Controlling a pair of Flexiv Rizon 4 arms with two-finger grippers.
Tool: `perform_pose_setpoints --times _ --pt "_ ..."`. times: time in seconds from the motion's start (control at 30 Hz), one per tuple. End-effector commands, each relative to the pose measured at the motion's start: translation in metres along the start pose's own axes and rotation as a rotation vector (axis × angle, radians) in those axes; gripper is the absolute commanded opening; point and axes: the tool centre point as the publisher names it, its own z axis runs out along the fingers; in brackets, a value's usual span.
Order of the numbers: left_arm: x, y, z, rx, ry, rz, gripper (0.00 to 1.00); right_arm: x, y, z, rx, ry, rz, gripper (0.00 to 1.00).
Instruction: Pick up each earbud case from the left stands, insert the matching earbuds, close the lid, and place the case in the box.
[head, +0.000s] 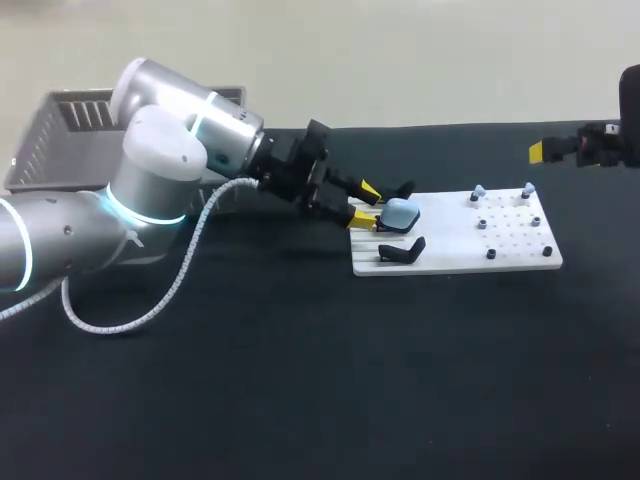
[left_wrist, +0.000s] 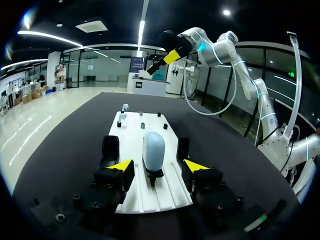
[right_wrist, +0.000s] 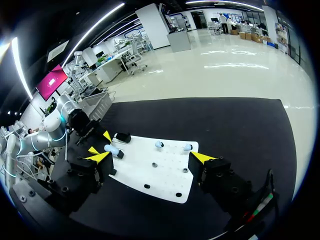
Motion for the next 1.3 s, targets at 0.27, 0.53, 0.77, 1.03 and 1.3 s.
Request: perform_pose_setpoints --times 0.27,0.53,0.77,1.03,1.3 --pt "-0.001 0.006 0.010 0.012 0.002 -0.002 0.65 0.000 0.000 0.000 0.002 0.000 -0.001 1.00" --pt "-0.002 0.006 0.018 0.023 0.006 0.005 0.64 0.000 0.000 0.000 0.002 0.000 -0.001 1.00" --pt "-0.003 0.006 0.020 0.030 0.015 0.012 0.63 0.000 0.000 0.000 0.002 0.000 -0.001 1.00" --pt "-0.001 0.005 0.022 0.025 0.028 0.007 0.58 0.000 0.000 0.000 0.002 0.000 -0.001 1.00" --pt "-0.001 0.006 0.023 0.016 0.033 0.010 0.55 0.000 0.000 0.000 0.002 0.000 -0.001 1.00"
